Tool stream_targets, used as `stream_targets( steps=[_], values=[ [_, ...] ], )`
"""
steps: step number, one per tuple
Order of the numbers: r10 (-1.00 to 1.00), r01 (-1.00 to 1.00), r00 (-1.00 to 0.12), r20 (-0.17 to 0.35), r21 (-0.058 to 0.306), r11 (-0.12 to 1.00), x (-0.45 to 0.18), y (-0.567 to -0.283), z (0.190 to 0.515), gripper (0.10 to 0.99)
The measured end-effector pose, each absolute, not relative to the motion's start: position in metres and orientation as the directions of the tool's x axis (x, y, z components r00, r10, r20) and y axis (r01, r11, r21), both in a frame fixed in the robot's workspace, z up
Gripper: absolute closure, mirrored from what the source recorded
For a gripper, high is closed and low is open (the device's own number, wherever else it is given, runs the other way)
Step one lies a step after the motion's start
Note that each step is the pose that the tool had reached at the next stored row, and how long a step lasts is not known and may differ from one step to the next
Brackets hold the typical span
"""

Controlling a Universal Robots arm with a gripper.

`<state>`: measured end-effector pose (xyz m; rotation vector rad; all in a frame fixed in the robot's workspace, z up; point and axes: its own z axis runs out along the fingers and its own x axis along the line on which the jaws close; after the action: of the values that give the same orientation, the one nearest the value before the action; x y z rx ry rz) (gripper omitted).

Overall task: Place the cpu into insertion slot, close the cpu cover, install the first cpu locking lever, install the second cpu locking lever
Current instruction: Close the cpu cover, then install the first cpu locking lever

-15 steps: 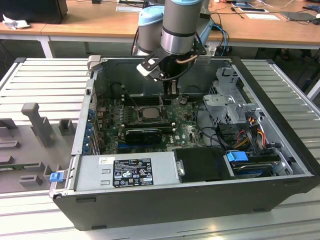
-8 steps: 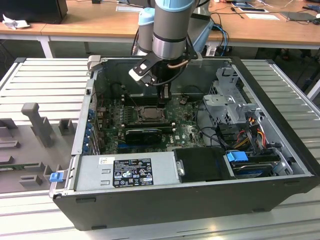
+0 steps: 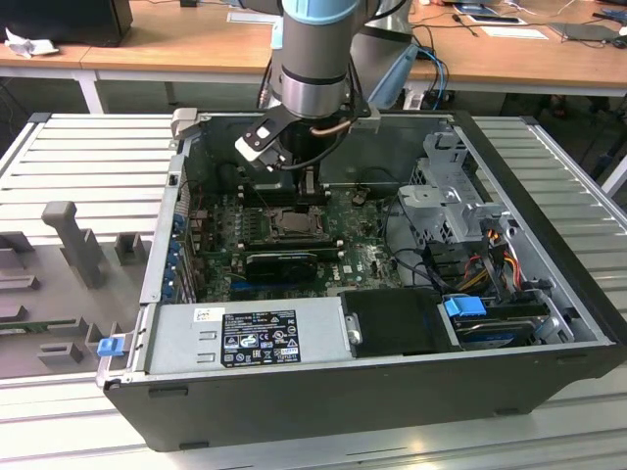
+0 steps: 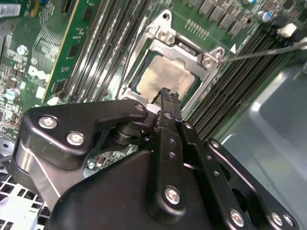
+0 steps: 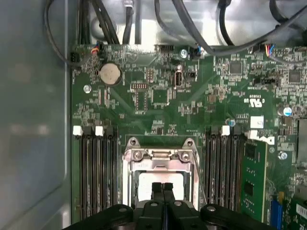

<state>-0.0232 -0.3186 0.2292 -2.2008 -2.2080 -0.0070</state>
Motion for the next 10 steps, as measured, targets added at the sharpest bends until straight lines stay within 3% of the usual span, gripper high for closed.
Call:
stream_targets(
  steps=[10],
  values=[
    [1.0,1.0,-0.003,0.02,-0.014,0.004,-0.0293,-0.3186,0.2351,0.98]
  ],
)
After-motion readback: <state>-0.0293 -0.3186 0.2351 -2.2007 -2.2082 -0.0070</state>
